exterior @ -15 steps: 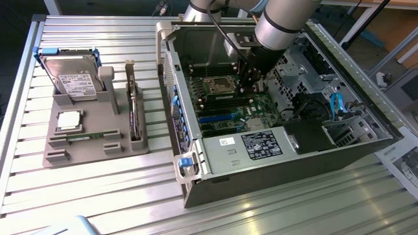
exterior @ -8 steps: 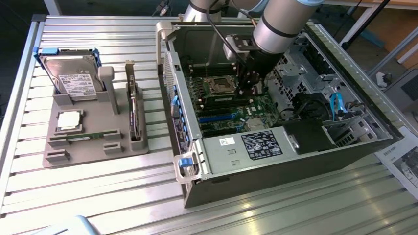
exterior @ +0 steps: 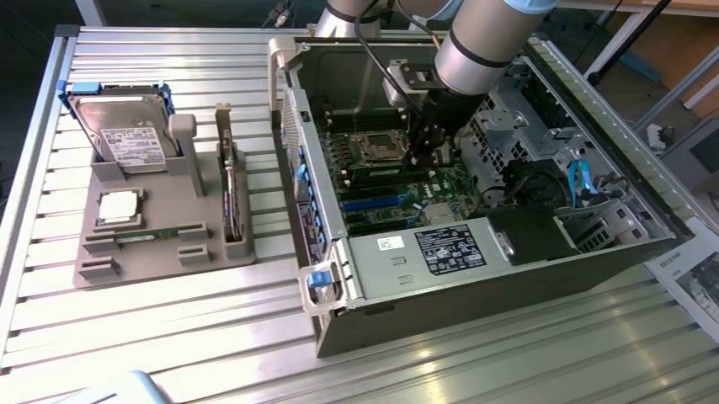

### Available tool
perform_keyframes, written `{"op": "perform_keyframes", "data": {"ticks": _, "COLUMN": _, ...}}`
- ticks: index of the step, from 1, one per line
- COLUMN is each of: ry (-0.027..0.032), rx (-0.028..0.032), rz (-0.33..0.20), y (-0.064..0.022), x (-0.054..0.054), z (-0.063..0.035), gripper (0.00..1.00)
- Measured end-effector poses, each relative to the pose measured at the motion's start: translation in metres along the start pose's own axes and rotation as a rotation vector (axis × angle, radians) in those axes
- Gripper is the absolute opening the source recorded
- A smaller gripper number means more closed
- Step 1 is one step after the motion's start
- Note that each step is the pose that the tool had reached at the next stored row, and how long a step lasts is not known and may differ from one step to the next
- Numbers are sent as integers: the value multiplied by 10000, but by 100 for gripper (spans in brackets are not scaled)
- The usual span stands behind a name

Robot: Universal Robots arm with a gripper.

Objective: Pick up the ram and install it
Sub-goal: 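Insert the ram into the slot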

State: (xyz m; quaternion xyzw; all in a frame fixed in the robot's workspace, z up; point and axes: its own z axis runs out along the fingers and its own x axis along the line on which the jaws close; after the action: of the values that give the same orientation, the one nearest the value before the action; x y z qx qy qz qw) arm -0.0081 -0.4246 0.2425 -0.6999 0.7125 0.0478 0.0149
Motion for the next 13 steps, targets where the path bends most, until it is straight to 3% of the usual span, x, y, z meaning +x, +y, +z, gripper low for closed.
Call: {"op": "perform_keyframes", "data": {"ticks": 13, "ry": 2, "rx": -1, "rz": -9, "y": -1, "x": 24, "z": 1, "gripper": 12}}
